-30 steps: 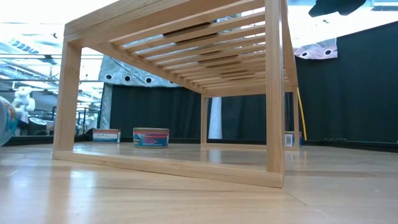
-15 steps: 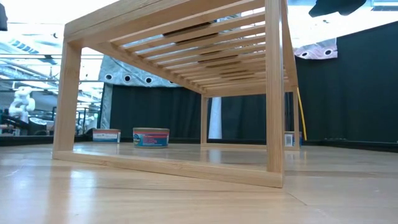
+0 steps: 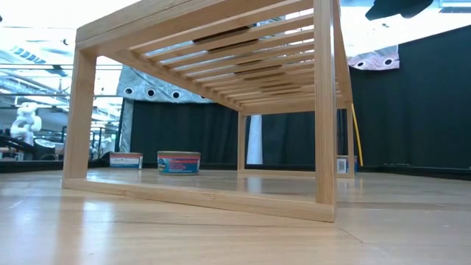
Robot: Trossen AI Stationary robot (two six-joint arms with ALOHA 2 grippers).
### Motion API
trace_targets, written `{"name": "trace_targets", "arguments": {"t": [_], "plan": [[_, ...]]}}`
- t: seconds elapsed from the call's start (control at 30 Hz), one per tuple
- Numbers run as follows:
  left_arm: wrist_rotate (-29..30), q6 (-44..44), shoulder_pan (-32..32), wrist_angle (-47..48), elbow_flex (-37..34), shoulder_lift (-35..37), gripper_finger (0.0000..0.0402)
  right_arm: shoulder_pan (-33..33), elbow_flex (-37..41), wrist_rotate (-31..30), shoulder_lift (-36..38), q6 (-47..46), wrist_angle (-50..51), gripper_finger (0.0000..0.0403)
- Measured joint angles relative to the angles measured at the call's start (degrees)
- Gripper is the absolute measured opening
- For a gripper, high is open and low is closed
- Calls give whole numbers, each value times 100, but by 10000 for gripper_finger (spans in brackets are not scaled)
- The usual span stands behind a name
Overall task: Stack canned seafood by type on shelf
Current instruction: Stack the yellow-blue tuna can on top of the other yellow-blue tuna can on the shelf
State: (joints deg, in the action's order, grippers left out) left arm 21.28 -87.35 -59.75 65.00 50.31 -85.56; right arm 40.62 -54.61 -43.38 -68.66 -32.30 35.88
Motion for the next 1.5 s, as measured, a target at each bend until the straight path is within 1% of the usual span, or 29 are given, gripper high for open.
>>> {"name": "trace_targets", "arguments": {"t": [0.07,0.13,0.23,0.3,0.4,0.5,0.63,0.7,0.77,0.83,0.9,0.93,1.0,1.07,1.13,1.23,1.33,1.47,1.5], "plan": [[70,194,0,28,164,53,138,0,0,0,0,18,0,139],[202,502,0,86,430,159,139,0,0,-4,0,26,-2,139],[610,946,39,379,962,403,139,-2,0,-105,0,226,-106,139],[980,1306,87,655,1410,607,139,-2,0,-358,0,556,-308,139],[1699,2114,185,841,2147,952,154,-2,0,-839,0,1456,-760,139],[2379,3427,354,616,2885,1273,160,-2,0,-1313,0,2885,-1616,139],[2891,5329,805,-160,3738,1685,149,-20,0,-1833,0,5458,-3430,139],[3277,6203,1119,-809,4043,1852,142,-64,0,-1843,-2,6966,-4412,139],[3777,7171,1432,-1722,4177,2014,141,-136,0,-1721,-2,8545,-5566,139],[4010,8259,1752,-2791,4201,2149,144,-268,-6,-1377,2,9972,-6444,139],[3978,9143,2089,-3834,4201,2228,150,-429,-7,-777,2,11172,-6924,142],[3917,9425,2253,-4313,4201,2250,153,-505,-7,-417,-1,11707,-7080,145],[3702,9682,2551,-5107,4201,2264,154,-659,-7,332,-2,12794,-7192,156],[3158,9685,2842,-5637,4201,2267,155,-837,-7,950,-28,13848,-7253,171],[2429,9492,3103,-5956,4201,2211,156,-1042,-7,1357,-172,14647,-7659,190],[1663,9008,3424,-6179,4201,2038,157,-1321,-7,1640,-449,15584,-8377,218],[1376,8756,3596,-6147,4194,1784,158,-1525,-7,1928,-719,16452,-8745,237],[1005,8618,3766,-6328,4194,1366,158,-1669,-7,1988,-1122,17711,-9443,244],[893,8581,3791,-6419,4194,1237,159,-1697,-11,1982,-1201,17834,-9538,244]]}}
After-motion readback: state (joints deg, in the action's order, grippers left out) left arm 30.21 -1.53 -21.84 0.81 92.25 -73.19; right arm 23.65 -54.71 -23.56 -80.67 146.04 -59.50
